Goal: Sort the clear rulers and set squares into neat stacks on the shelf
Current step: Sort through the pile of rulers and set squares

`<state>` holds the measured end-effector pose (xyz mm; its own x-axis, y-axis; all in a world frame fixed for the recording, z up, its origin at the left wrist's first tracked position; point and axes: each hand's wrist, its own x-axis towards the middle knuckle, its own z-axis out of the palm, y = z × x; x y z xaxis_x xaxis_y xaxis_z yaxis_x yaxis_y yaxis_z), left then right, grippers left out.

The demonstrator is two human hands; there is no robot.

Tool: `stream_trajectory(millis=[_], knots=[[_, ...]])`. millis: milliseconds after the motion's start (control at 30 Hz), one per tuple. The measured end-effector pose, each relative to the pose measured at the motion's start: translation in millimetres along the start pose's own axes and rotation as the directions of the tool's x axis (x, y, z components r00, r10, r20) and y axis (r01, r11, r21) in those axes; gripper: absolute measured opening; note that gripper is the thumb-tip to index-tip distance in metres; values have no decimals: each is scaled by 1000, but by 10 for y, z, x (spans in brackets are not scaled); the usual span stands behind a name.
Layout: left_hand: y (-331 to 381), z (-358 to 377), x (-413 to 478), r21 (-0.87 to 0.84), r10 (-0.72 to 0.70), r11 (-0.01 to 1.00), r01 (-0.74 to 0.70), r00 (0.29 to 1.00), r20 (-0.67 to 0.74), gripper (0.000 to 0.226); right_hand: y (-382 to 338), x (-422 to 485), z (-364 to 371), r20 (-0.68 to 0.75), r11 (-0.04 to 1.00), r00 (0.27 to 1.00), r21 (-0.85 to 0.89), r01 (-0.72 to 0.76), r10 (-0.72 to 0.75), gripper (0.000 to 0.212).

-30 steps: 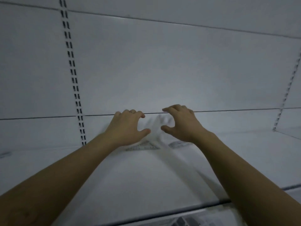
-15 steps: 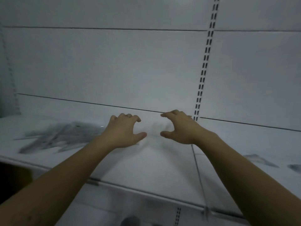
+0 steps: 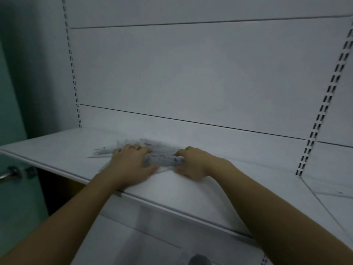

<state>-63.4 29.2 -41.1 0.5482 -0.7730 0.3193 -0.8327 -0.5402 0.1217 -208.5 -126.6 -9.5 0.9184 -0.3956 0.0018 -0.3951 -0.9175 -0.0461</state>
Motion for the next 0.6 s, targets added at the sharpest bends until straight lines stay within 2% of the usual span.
stream_trajectory(millis=[167,367,600], knots=[[-79,142,-11,-103,32,994,-40,996,-78,64,-2,193,63,-79,999,997,46,-10,13,48],[-142,164,-26,-214,69,970,-110,979,-192,42,77,154,174,-257,952,963,306,4,79,43],[-138,136,-96,-324,65,932,-162,954,-292,34,113,42,226,-317,917,942,397,26,111,41]])
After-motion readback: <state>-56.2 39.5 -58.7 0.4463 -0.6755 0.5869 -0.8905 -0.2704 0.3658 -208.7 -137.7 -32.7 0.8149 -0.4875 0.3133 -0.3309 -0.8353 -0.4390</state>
